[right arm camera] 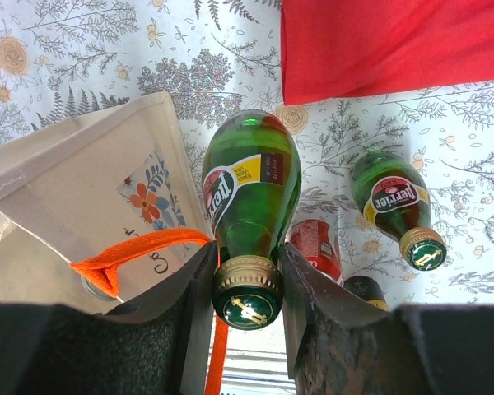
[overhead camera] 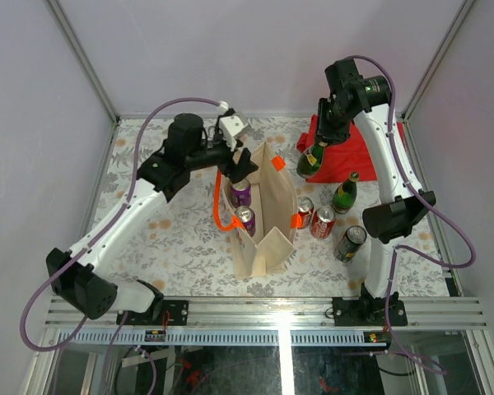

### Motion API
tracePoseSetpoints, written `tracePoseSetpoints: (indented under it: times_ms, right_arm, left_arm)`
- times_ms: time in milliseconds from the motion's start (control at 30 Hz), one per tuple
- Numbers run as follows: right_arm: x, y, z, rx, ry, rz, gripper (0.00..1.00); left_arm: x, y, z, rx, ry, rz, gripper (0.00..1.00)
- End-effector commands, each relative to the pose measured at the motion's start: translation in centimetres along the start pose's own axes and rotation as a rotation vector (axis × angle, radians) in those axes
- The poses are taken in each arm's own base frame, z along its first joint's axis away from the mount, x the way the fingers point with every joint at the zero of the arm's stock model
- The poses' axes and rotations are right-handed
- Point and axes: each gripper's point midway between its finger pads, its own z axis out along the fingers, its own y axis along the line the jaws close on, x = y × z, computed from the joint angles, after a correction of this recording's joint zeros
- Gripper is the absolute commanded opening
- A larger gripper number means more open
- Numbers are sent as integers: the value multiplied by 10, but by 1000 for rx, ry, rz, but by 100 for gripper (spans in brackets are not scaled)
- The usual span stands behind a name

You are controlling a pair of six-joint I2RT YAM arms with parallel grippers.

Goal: Place the beverage into the canvas bag
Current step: Place the drink at the center of the board.

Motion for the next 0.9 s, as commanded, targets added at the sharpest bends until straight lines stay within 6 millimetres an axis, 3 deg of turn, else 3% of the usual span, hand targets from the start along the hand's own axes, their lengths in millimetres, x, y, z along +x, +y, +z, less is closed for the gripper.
tracePoseSetpoints:
  times_ms: [0, 167, 333, 667, 867]
  right_arm:
    - [-26, 21, -44, -119, -173, 10, 0]
    - [-32, 25, -48, -140, -209, 28, 0]
    - [-41, 29, -56, -161, -253, 41, 0]
    - [-53, 31, -75, -184, -340, 54, 0]
    - [-51, 30, -75, -187, -336, 54, 0]
  left_arm:
    - [-39, -18, 30, 69, -158, 160, 79]
    - [-33, -39, 55, 138, -193, 190, 85]
    - [-26, -44, 77, 154, -214, 207, 89]
    - [-29, -38, 128, 129, -255, 233, 89]
    - [-37, -26, 158, 74, -299, 268, 89]
